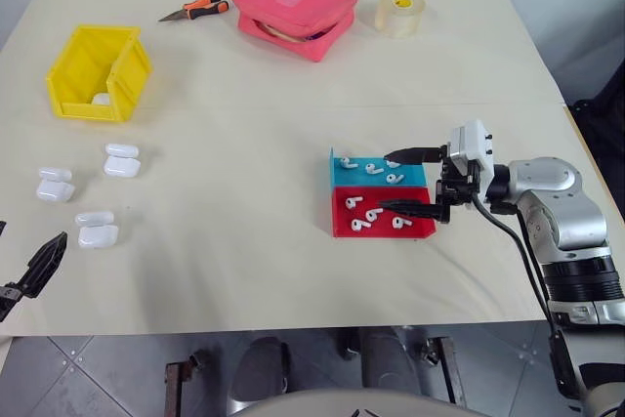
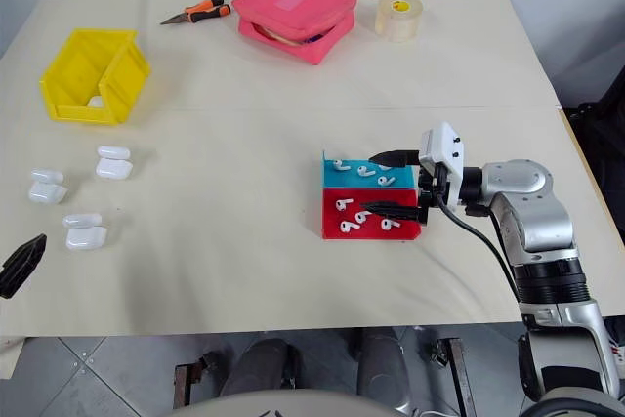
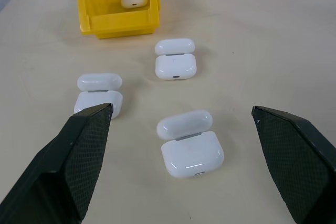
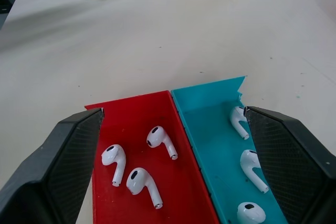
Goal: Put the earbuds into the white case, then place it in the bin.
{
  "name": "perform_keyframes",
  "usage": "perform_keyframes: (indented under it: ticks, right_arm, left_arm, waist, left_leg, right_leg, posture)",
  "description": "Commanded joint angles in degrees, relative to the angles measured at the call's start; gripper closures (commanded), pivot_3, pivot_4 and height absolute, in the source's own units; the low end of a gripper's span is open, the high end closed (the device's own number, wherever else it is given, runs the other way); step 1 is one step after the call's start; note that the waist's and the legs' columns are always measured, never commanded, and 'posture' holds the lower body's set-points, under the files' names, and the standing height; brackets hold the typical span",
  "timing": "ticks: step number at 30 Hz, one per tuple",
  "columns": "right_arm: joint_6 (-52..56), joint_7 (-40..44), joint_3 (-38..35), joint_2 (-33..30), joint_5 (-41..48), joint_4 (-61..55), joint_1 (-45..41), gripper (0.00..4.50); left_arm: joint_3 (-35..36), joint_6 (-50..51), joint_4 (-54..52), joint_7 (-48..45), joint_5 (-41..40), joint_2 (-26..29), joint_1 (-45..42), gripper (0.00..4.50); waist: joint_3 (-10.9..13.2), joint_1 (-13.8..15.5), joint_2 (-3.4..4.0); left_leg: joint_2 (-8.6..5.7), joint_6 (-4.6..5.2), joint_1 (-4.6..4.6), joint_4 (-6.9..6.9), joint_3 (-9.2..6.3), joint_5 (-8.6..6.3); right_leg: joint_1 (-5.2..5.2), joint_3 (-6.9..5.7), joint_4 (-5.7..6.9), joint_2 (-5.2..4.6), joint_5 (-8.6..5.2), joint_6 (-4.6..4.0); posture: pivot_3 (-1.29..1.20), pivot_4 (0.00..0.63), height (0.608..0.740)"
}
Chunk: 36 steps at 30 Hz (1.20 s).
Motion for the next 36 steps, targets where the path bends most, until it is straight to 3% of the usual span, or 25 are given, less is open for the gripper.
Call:
perform_keyframes:
  ticks: [1,10,15,26,31,36]
  right_arm:
    - [-1.0,-0.8,-2.0,0.4,1.2,-2.1,0.0,0.03]
    - [-1.3,-1.2,-1.1,2.2,1.2,-1.9,-1.5,0.03]
    - [-1.2,-1.1,-0.1,3.4,0.4,-0.4,-4.5,0.03]
    - [-2.3,5.8,2.3,4.9,0.5,3.8,-9.4,0.03]
    - [-4.7,8.0,3.3,6.8,-0.8,8.9,-13.0,0.03]
    - [-6.2,8.6,4.2,9.0,-1.8,11.4,-14.7,0.03]
  left_arm:
    - [1.4,-2.1,-0.1,0.9,0.9,1.1,-0.3,0.0]
    - [1.0,4.3,-0.9,3.5,-0.7,3.8,-0.9,0.0]
    - [3.2,11.9,-3.7,5.8,0.4,4.3,4.7,0.0]
    - [13.7,12.1,-8.9,-6.0,-5.4,-5.3,26.8,0.0]
    - [16.0,10.1,-9.3,-5.9,-6.0,-7.5,29.1,0.0]
    - [16.1,13.4,-11.9,0.0,-7.8,-5.7,26.7,0.0]
  waist:
    - [0.0,0.0,0.0]
    - [0.0,-0.1,0.01]
    - [0.0,-0.6,0.02]
    - [0.0,-1.6,-0.02]
    - [0.1,-1.2,-0.02]
    - [0.1,-1.3,-0.03]
  left_leg:
    - [0.03,-0.01,0.0,0.0,0.01,-0.01]
    - [0.35,-0.15,0.01,0.0,0.34,-0.09]
    - [0.44,-0.24,0.03,0.0,0.49,-0.14]
    - [0.56,-0.34,-0.02,0.03,0.75,-0.21]
    - [0.56,-0.27,0.01,0.1,0.67,-0.29]
    - [0.56,-0.25,0.0,0.11,0.67,-0.31]
  right_leg:
    - [0.0,0.01,0.0,0.03,-0.01,-0.01]
    - [0.0,0.04,0.05,0.28,-0.05,-0.17]
    - [-0.15,0.12,0.21,0.38,-0.13,-0.31]
    - [-0.71,0.27,0.41,0.52,-0.24,-0.5]
    - [-0.72,0.27,0.58,0.49,-0.29,-0.59]
    - [-0.78,0.27,0.67,0.47,-0.35,-0.68]
  posture:
    - [0.0,0.15,0.74]
    - [0.0,0.15,0.74]
    - [0.0,0.15,0.74]
    - [0.0,0.15,0.74]
    - [0.0,0.15,0.74]
    - [0.0,0.15,0.74]
